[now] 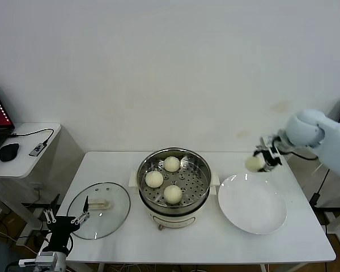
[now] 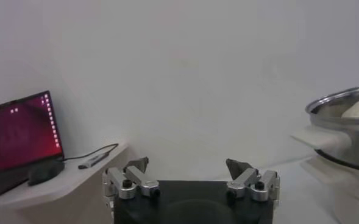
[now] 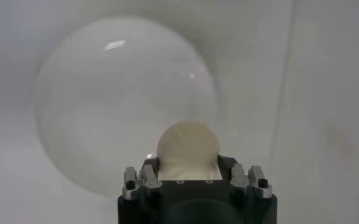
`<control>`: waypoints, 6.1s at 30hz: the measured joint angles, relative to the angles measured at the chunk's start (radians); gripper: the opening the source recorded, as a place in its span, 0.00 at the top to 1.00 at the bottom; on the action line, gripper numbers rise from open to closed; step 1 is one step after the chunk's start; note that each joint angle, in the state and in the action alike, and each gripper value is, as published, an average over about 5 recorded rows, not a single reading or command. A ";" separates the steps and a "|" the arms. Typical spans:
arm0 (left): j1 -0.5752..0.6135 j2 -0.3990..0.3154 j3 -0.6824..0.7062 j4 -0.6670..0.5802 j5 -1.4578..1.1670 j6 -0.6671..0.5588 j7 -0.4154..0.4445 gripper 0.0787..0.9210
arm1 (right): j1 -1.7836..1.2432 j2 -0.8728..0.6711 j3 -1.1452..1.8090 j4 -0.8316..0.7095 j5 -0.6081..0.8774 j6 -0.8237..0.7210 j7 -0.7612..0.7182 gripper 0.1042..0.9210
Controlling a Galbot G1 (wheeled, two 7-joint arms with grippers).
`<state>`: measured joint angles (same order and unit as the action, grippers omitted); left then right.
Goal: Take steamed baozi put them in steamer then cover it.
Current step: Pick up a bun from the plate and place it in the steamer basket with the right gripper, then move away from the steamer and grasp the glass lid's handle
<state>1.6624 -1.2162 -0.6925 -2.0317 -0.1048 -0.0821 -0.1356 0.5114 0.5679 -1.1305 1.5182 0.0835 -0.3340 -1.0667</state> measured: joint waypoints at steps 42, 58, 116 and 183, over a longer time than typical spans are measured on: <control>0.008 -0.026 -0.019 0.000 -0.003 0.000 -0.001 0.12 | -0.028 0.472 -0.162 -0.122 0.344 -0.335 0.196 0.37; 0.009 -0.026 -0.019 -0.002 -0.004 0.000 -0.002 0.12 | -0.020 0.406 -0.110 -0.062 0.336 -0.347 0.209 0.12; 0.006 0.067 0.003 0.220 0.745 -0.125 -0.120 0.12 | -2.072 0.840 2.055 0.377 -0.005 0.450 0.908 0.12; -0.480 0.132 0.195 0.696 1.340 -0.136 -0.080 0.39 | -2.178 0.956 2.149 0.343 -0.003 0.485 0.920 0.12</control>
<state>1.1825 -1.0837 -0.4972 -1.3354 1.2351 -0.2184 -0.2156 -1.6662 1.5242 1.0189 1.8611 0.0802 0.1510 -0.1464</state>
